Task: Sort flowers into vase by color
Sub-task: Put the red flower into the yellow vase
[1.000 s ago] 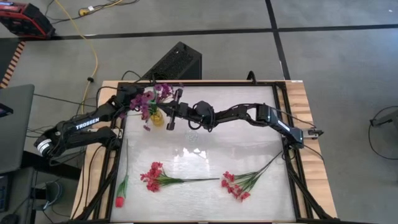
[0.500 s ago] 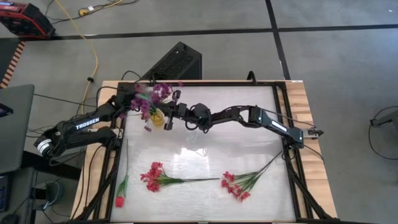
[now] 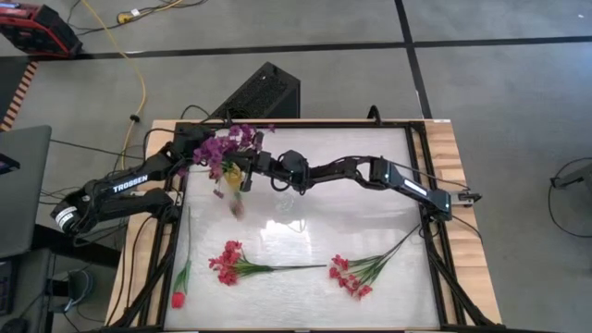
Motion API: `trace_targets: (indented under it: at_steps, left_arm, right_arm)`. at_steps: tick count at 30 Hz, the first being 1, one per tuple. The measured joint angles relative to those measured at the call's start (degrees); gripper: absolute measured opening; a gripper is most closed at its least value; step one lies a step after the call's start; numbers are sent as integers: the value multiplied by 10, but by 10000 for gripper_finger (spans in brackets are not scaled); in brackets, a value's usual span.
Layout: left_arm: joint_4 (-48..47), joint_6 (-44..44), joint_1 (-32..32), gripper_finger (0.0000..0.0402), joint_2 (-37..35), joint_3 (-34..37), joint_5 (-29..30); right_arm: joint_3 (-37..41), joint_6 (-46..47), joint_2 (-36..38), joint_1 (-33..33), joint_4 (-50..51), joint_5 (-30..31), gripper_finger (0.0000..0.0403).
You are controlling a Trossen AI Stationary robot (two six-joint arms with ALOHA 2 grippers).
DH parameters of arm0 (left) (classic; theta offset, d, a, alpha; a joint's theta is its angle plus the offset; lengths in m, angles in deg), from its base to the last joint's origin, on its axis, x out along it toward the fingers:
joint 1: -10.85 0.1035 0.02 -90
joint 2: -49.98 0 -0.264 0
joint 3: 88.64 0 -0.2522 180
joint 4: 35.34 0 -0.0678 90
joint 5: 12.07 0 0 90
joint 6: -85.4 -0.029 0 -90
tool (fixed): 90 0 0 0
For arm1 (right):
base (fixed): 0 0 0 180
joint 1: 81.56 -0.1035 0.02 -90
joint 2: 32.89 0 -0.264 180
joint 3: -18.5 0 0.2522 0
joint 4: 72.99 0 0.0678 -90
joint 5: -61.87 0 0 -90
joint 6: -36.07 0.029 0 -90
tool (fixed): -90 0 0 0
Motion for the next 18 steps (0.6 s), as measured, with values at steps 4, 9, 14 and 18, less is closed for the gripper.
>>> trace_targets:
  at_steps: [4, 9, 14, 18]
  left_arm:
    - [0, 0, 0, 0, 0, 0, 0]
    - [0, 0, 0, 0, 0, 0, 0]
    - [0, 0, 0, 0, 0, 0, 1]
    - [1, -4, 0, 0, 0, 0, 2]
  right_arm:
    - [0, 0, 0, 1, 2, 0, 20]
    - [0, 17, 2, 1, 17, -1, 25]
    - [9, 12, 36, -5, 123, -4, 48]
    - [16, -32, 111, -18, 304, -23, 60]
